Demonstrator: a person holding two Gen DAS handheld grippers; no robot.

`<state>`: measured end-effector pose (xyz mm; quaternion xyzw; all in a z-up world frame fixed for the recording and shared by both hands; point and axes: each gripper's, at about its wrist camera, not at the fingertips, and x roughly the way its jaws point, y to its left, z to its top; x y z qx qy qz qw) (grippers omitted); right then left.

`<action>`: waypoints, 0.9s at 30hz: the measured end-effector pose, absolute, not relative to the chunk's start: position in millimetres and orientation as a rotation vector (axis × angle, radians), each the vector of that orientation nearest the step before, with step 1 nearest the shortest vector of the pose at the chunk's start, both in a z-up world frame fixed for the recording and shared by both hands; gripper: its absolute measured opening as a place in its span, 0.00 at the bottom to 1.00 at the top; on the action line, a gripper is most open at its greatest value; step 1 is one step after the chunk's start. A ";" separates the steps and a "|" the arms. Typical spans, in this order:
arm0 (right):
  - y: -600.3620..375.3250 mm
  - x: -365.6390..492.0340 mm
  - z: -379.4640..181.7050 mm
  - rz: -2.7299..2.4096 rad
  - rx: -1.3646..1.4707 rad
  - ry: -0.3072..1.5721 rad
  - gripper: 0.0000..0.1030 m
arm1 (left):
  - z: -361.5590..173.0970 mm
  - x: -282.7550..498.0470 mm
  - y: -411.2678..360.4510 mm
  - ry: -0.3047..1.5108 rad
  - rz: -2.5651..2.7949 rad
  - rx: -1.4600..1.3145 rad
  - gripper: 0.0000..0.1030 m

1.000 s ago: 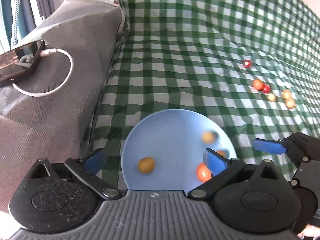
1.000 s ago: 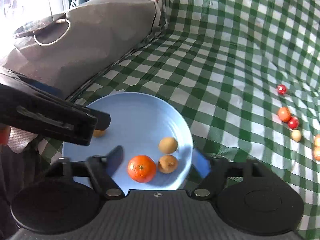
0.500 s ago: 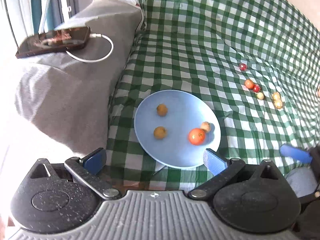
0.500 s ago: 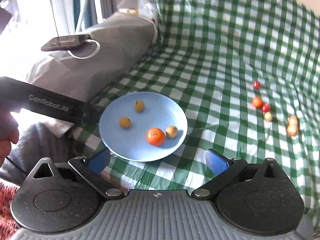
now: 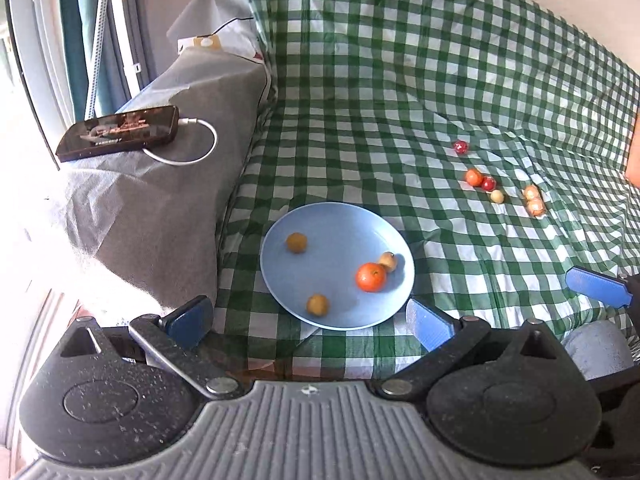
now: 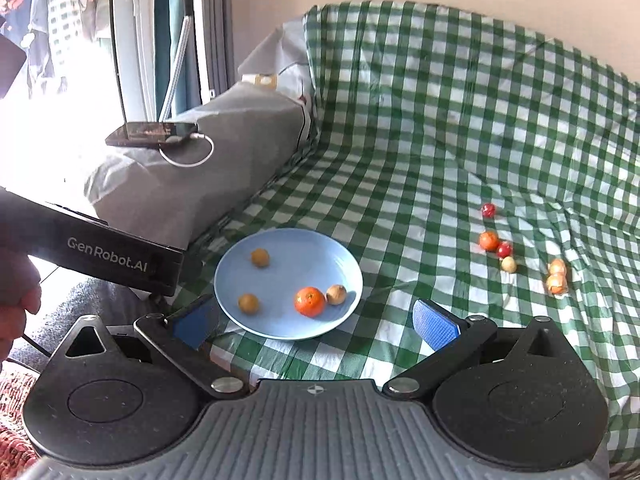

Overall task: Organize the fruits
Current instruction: 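Withdraw both tools from the plate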

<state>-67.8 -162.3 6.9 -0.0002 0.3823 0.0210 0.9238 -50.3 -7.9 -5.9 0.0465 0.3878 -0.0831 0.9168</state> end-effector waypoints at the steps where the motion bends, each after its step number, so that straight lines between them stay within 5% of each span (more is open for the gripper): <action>1: -163.8 -69.6 7.9 0.042 0.001 0.780 0.99 | -5.2 -51.5 -9.3 0.797 -0.175 0.098 1.00; 27: -176.4 -64.2 -6.1 0.013 0.083 0.799 0.99 | -14.2 -35.5 -20.3 0.840 -0.162 0.139 1.00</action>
